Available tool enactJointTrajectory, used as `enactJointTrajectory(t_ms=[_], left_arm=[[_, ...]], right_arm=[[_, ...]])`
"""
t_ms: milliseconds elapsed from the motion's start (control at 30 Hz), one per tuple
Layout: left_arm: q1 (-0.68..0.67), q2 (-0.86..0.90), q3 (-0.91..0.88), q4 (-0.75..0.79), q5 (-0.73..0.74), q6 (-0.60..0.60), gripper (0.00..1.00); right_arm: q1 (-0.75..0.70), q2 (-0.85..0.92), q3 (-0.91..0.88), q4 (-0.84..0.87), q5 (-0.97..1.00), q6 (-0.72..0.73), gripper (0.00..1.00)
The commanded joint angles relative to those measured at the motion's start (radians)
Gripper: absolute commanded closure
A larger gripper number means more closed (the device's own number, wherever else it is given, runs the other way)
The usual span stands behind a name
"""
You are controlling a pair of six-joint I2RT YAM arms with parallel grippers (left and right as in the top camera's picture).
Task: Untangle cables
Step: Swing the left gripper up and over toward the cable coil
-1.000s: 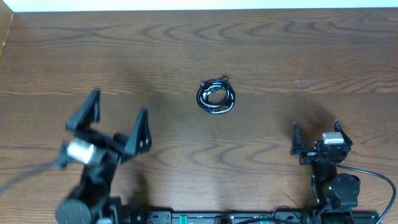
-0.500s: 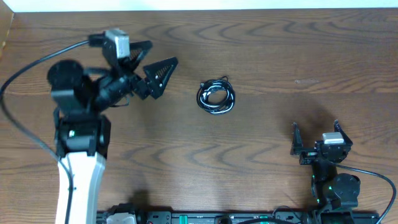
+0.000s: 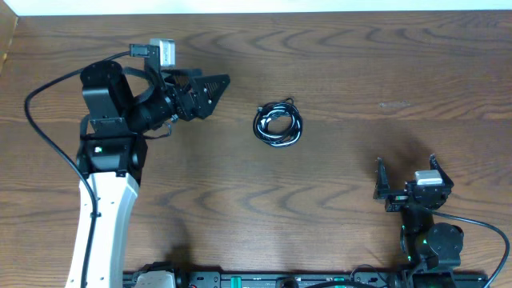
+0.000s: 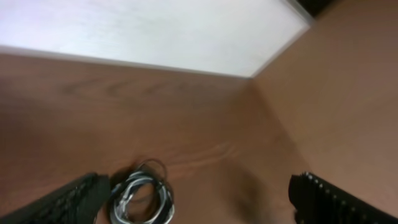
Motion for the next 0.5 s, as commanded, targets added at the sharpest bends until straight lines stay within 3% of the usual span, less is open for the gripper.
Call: enactJointTrajectory(t_ms=[0,133,200,467], left_arm=[[0.004,-0.010,0.110,-0.167,-0.233,0.070,0.02],[0.002,0.007,0.249,-0.486,-0.462,0.174,0.02],[-0.002,0.013,0.281,-0.571,-0.533,0.188,0.02],[-0.002,0.021,0.282,-0.674,-0.560,0.178,0.02]], right_arm=[[0.003,-0.006,-0.003,-0.004,-0.002,0.004,0.01],[0.003,-0.006,-0.003,-0.004,-0.002,0.004,0.01],[0.003,-0.006,-0.003,-0.003,-0.002,0.004,0.01],[0.003,-0.006,-0.003,-0.004,-0.002,0.004,0.01]])
